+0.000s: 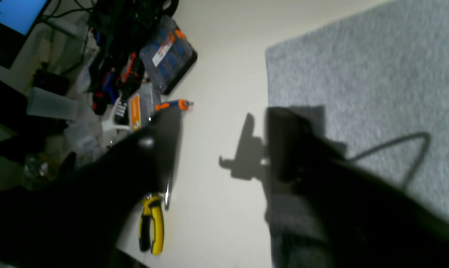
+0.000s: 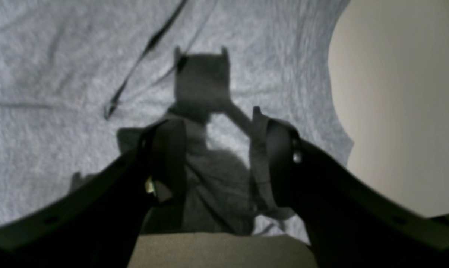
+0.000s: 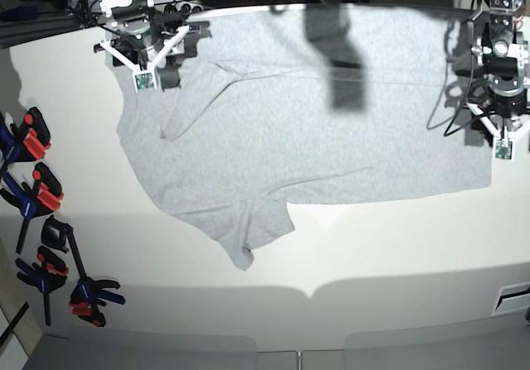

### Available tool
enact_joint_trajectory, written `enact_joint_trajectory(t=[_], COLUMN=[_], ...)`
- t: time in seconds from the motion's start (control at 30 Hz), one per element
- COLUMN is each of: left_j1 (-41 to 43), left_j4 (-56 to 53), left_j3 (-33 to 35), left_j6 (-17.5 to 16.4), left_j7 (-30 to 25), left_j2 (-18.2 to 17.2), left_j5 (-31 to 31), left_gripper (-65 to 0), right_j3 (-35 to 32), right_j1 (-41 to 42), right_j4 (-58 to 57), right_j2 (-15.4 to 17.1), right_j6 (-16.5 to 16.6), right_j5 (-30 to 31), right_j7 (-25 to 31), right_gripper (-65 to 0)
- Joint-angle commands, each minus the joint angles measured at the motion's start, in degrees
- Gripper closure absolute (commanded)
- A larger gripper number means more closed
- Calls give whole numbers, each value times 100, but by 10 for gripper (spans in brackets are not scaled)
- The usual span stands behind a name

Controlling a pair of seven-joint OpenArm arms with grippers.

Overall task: Fold the T-shirt properly
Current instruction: 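Move the left gripper down along the shirt's side edge toward the hem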

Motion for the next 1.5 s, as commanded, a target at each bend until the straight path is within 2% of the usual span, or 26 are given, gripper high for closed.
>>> enact_joint_trajectory(t=[0.0, 0.33, 0.47, 0.53, 0.7, 0.8, 0.9, 1.0, 1.17, 1.23, 1.3, 1.37, 1.47], left_j1=[-42, -42, -105, -304, -1451, -2404, -3399, -4415, -5869, -6245, -6422, -6439, -6325], left_j4=[105, 105, 103, 90, -595, -1672, -3198, -5191, -8719, -9849, -10627, -11031, -11162], left_j3=[-35, -35, -35, -35, -35, -35, -35, -35, -35, -35, -35, -35, -35], left_j6=[85, 87, 76, -120, -964, -1513, -2173, -2879, -3630, -3893, -4004, -4017, -4046], left_j7=[-175, -308, -999, -1080, -1060, -986, -1064, -1381, -2000, -2162, -2391, -2588, -2592], left_j2=[-81, -79, -81, -83, -83, -83, -85, -173, -627, -844, -1049, -1202, -1263], left_j5=[94, 92, 72, -116, -1158, -1814, -2371, -2793, -3263, -3438, -3534, -3532, -3539], left_gripper=[-451, -447, -447, -447, -446, -446, -446, -446, -446, -446, -446, -446, -446], right_j3=[24, 24, 24, 24, 24, 24, 24, 24, 24, 24, 24, 24, 24], right_j1=[-2, -2, 0, 4, 2, 0, -2, -2, -2, -2, -2, -2, -2], right_j4=[122, 122, 122, 122, 122, 122, 122, 122, 122, 122, 122, 122, 122], right_j2=[33, 33, 33, 33, 33, 33, 33, 33, 33, 33, 33, 33, 33], right_j6=[42, 39, 39, 39, 39, 42, 39, 42, 42, 42, 42, 42, 42], right_j5=[-7, -4, -2, -4, -4, -4, -4, -2, -4, -2, -2, 11, 17], right_j7=[79, 85, 315, 341, 160, 33, -28, -28, -98, -105, -105, -103, -103], right_gripper=[-326, -326, -326, -326, -326, -326, -326, -326, -326, -326, -326, -326, -326])
